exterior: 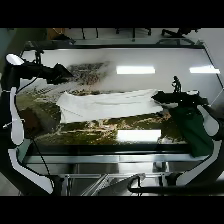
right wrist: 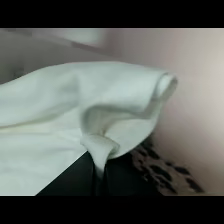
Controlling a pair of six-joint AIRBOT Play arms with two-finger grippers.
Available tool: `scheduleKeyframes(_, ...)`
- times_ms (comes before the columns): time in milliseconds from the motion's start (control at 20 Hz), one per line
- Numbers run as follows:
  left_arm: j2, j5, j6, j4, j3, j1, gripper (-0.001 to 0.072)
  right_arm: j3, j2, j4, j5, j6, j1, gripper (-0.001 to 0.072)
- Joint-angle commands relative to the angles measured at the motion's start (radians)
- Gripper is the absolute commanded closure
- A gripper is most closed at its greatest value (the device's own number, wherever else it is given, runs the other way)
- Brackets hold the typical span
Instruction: Fold the shirts.
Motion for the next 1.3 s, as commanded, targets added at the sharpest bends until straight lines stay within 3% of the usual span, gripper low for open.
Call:
scheduleKeyframes(0,0.004,0.055,0.033,-0.003,-0.061,-0.088,0.0689,0.018,0.023,0.036,0.034,-0.019,0.000,0.0698)
scheduleKeyframes(300,-0.014,0.358,0.040,-0.001,-0.199,-0.373,0.0689,0.145,0.202,0.036,0.248,0.077,-0.025,0.0699)
scheduleKeyframes(450,-0.122,0.422,0.037,-0.002,-0.135,-0.514,0.0689,0.233,0.294,0.036,0.333,0.140,-0.023,0.0699)
scheduleKeyframes(750,-0.406,0.418,-0.073,-0.003,0.154,-0.705,0.0689,0.286,0.449,0.035,0.410,0.230,-0.022,0.0698)
scheduleKeyframes(950,-0.443,0.421,-0.089,-0.101,0.192,-0.715,0.0688,0.286,0.475,0.015,0.422,0.245,-0.022,0.0699)
scheduleKeyframes(1050,-0.403,0.358,-0.065,-0.220,0.192,-0.668,0.0688,0.284,0.457,0.005,0.451,0.261,-0.014,0.0699)
scheduleKeyframes(1150,-0.326,0.233,0.029,-0.368,0.192,-0.591,0.0688,0.284,0.439,0.006,0.462,0.263,0.000,0.0699)
scheduleKeyframes(1250,-0.215,0.115,0.069,-0.472,0.186,-0.496,0.0689,0.284,0.425,0.006,0.447,0.269,0.032,0.0698)
